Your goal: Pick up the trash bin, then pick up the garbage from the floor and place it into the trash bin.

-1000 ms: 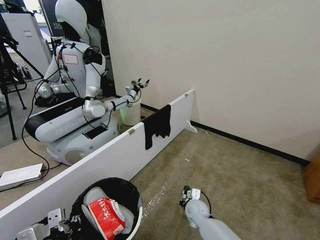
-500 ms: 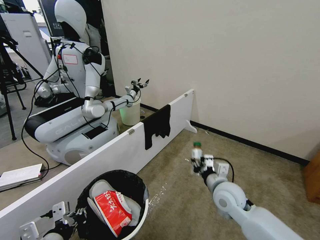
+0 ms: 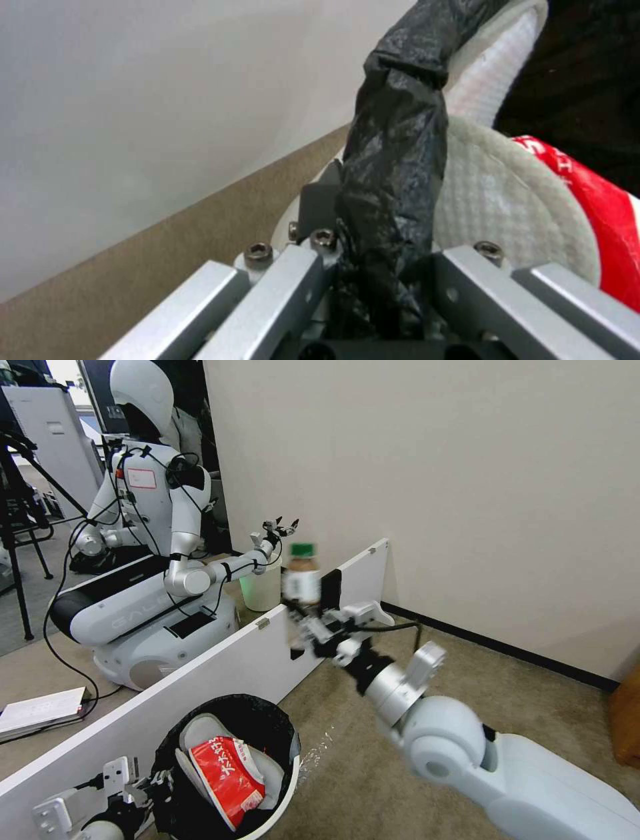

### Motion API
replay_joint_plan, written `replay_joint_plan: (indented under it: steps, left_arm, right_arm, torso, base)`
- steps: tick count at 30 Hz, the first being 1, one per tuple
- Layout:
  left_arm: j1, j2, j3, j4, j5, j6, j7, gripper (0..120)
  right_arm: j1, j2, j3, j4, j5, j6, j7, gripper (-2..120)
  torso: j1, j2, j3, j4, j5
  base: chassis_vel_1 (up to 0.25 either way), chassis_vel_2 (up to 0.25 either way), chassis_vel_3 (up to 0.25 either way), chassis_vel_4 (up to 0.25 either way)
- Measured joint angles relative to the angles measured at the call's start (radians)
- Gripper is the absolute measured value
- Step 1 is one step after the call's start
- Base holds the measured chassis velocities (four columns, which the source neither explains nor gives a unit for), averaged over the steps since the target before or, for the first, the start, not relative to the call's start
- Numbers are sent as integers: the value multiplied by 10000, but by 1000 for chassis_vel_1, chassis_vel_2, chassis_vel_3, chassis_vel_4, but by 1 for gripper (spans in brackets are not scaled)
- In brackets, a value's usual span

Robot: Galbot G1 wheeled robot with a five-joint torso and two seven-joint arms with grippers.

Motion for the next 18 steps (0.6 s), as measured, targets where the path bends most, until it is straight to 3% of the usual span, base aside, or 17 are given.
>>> replay_joint_plan:
  steps: [11, 18]
  left_arm:
    - [-99, 96, -12, 58, 18, 0, 20, 1]
    - [-141, 94, -63, 68, 15, 0, 28, 1]
  right_arm:
    - [1992, 458, -2463, -503, 31, -376, 277, 28]
    - [2390, 625, -3432, -840, -90, -460, 288, 28]
  torso:
    - [1, 0, 0, 0, 1]
    - [0, 0, 0, 0, 1]
  base:
    - [0, 0, 0, 0]
    - [0, 0, 0, 0]
